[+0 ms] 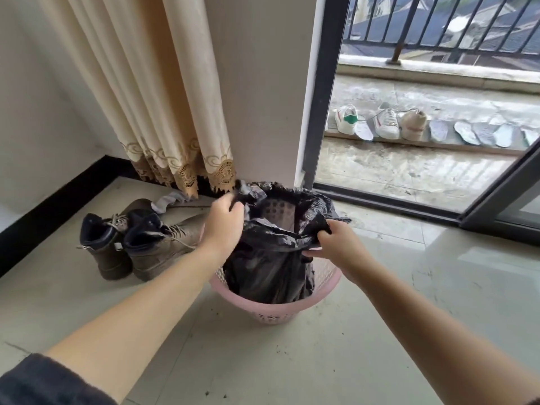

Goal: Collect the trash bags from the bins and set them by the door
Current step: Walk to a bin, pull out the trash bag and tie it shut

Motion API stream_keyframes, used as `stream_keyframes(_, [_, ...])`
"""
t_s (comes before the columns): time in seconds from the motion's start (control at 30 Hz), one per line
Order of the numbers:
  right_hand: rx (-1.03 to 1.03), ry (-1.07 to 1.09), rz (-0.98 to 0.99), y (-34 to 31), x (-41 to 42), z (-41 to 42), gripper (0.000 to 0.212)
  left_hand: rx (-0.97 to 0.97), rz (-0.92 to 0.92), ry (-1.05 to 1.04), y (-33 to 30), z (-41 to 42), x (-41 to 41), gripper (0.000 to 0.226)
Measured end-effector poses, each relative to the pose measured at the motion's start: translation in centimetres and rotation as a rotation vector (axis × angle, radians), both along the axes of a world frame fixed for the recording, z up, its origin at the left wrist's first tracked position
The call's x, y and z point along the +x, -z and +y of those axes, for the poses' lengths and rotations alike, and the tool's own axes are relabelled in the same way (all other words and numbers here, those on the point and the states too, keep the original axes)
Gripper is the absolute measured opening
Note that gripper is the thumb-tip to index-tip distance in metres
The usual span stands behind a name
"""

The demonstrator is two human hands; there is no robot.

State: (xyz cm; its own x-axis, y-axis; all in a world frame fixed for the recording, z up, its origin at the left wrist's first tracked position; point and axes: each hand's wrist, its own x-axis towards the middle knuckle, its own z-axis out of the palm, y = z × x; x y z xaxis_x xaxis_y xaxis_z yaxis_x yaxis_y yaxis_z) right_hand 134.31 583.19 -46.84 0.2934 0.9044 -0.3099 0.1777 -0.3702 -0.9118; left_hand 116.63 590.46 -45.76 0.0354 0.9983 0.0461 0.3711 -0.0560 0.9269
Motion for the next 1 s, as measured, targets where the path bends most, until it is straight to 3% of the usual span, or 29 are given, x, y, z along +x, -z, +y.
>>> stream_keyframes(0.13, [0.024, -0.208, 0.210, 0.0, -1.9, -0.1, 0.019, 0.039, 0.265, 0.454, 0.1, -3.4, 1.7, 0.033])
stream_keyframes(0.2, [-0.026, -0.307, 0.309, 0.1, -2.2, -0.2, 0.028, -0.012, 0.243, 0.566, 0.5, -4.1, 1.9, 0.032])
stream_keyframes(0.3, [-0.053, -0.331, 0.426, -0.4, -1.6, -0.2, 0.030, -0.322, 0.036, 0.757, 0.1, -3.9, 1.3, 0.042])
stream_keyframes(0.37, [-0.060, -0.324, 0.348, -0.3, -1.1, -0.1, 0.023, -0.542, -0.129, 0.877, 0.2, -3.7, 1.2, 0.061])
stream_keyframes(0.43, [-0.054, -0.306, 0.234, -0.1, -1.0, 0.1, 0.017, -0.705, -0.203, 0.913, 0.4, -3.2, 0.9, 0.066])
stream_keyframes(0.57, [-0.030, -0.194, 0.156, 0.8, -1.3, 0.4, 0.009, -0.804, -0.041, 0.991, 0.1, -0.7, -0.8, 0.037])
stream_keyframes(0.67, [0.037, -0.139, 0.110, 1.2, -1.0, 0.6, 0.008, -0.759, 0.011, 0.788, -0.4, 2.0, -1.9, 0.036])
stream_keyframes(0.73, [0.064, -0.190, -0.012, 1.3, -0.6, 0.6, 0.008, -0.699, -0.078, 0.500, 0.0, 3.3, -1.1, 0.037])
stream_keyframes(0.8, [0.056, -0.287, -0.113, 1.2, -0.6, 0.4, 0.008, -0.621, -0.056, 0.359, 0.5, 4.4, 1.4, 0.039])
stream_keyframes(0.9, [0.041, -0.381, -0.198, 1.0, -0.5, 0.1, 0.014, -0.585, 0.092, 0.377, 1.4, 5.2, 5.9, 0.084])
stream_keyframes(0.93, [0.034, -0.401, -0.205, 0.8, -0.3, 0.0, 0.015, -0.554, 0.135, 0.357, 1.9, 5.3, 7.2, 0.088])
stream_keyframes(1.0, [0.013, -0.442, -0.205, 0.6, 0.3, -0.4, 0.016, -0.458, 0.168, 0.302, 2.6, 5.9, 9.1, 0.056])
